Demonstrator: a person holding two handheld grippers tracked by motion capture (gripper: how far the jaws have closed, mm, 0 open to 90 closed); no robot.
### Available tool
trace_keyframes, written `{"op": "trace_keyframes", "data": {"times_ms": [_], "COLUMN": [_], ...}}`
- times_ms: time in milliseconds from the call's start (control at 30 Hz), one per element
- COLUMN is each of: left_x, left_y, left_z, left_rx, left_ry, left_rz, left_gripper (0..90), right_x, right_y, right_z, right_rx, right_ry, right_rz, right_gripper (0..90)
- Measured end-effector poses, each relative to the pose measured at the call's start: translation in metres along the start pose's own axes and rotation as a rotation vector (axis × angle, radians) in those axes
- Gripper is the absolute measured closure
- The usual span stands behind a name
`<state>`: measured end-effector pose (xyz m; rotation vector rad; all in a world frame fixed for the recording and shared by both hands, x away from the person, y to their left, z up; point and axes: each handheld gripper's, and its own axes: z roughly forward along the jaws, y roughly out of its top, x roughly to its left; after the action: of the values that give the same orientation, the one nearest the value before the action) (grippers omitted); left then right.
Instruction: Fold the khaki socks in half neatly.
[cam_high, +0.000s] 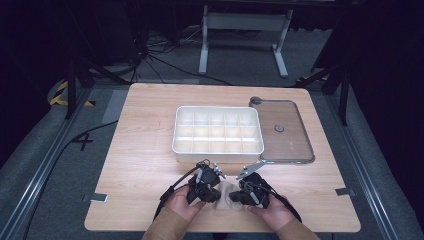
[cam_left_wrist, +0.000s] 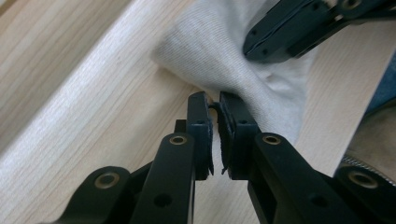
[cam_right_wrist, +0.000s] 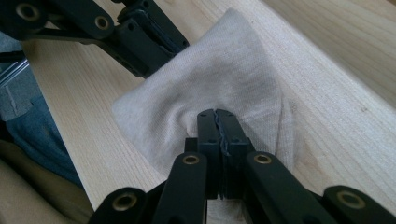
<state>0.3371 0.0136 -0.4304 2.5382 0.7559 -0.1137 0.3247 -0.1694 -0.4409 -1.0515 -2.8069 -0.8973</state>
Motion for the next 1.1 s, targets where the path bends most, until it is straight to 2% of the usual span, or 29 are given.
{"op": "trace_keyframes", "data": {"times_ms": [133,233,333,433,633,733,800,900,967,1100], "left_x": [-0.004,-0.009,-0.015,-0.014,-0.013,-0.012,-0.012,-0.012,-0.012,-0.013], "left_y": [0.002,0.005,0.008,0.007,0.007,0.006,0.007,0.007,0.007,0.008], "left_z": [-0.003,-0.004,-0.003,-0.003,-0.004,-0.004,-0.004,-0.003,-0.003,-0.004], "left_rx": [-0.031,-0.037,-0.034,-0.04,-0.026,-0.024,-0.024,-0.02,-0.019,-0.012], "left_ry": [-0.011,-0.021,0.002,-0.012,-0.012,-0.005,-0.005,-0.005,-0.006,-0.004], "left_rz": [0.019,0.05,0.094,0.084,0.072,0.072,0.069,0.07,0.067,0.068], "left_gripper": [83.7,83.7,84.5,84.1,82.7,82.6,82.6,82.7,82.7,82.7], "right_x": [0.002,0.004,0.007,0.007,0.006,0.006,0.004,-0.005,-0.012,-0.021], "right_y": [0.0,0.0,0.0,0.0,-0.001,-0.001,-0.002,-0.005,-0.01,-0.016], "right_z": [0.0,0.0,0.001,0.0,-0.003,-0.007,-0.016,-0.034,-0.042,-0.044], "right_rx": [0.003,-0.001,0.002,0.001,0.004,0.009,0.001,-0.019,-0.009,0.017], "right_ry": [-0.008,-0.006,-0.014,-0.009,-0.006,-0.011,-0.028,-0.038,-0.063,-0.073], "right_rz": [0.001,-0.009,-0.018,-0.018,-0.02,-0.022,-0.023,-0.005,0.018,0.055], "right_gripper": [89.1,88.9,88.9,88.7,86.6,87.0,87.8,88.5,88.8,88.8]}}
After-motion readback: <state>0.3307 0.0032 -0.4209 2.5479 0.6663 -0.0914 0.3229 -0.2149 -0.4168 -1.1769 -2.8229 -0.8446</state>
